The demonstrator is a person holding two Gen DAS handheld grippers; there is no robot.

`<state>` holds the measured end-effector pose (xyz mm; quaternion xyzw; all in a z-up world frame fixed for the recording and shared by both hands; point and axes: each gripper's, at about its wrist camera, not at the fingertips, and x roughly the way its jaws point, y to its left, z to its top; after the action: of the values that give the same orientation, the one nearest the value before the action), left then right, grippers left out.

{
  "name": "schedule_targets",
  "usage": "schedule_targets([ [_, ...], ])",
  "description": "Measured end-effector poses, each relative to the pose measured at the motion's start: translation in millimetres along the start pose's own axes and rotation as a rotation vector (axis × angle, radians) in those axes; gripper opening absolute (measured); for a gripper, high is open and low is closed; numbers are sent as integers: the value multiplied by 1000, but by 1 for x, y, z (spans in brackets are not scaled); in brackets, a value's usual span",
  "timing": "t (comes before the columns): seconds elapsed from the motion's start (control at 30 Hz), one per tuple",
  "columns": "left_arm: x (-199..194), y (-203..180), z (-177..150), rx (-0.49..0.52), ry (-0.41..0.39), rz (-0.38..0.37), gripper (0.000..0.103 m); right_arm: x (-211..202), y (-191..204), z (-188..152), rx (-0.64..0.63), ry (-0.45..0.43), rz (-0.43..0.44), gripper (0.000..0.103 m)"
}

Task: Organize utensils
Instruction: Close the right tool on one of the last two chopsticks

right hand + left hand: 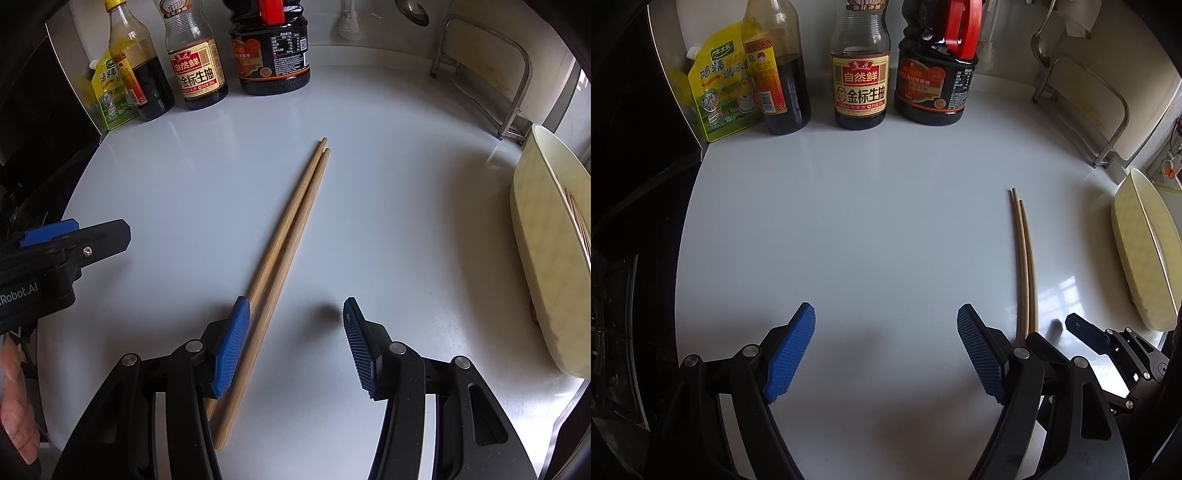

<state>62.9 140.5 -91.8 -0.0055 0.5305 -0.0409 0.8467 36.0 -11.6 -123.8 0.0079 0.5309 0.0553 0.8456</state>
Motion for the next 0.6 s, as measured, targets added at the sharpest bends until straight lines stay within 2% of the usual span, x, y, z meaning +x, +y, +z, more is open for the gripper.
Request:
schedule_targets([
  [0.6,0,2,-4,-13,4,-5,78,-1,-3,-4,10,18,-5,50],
])
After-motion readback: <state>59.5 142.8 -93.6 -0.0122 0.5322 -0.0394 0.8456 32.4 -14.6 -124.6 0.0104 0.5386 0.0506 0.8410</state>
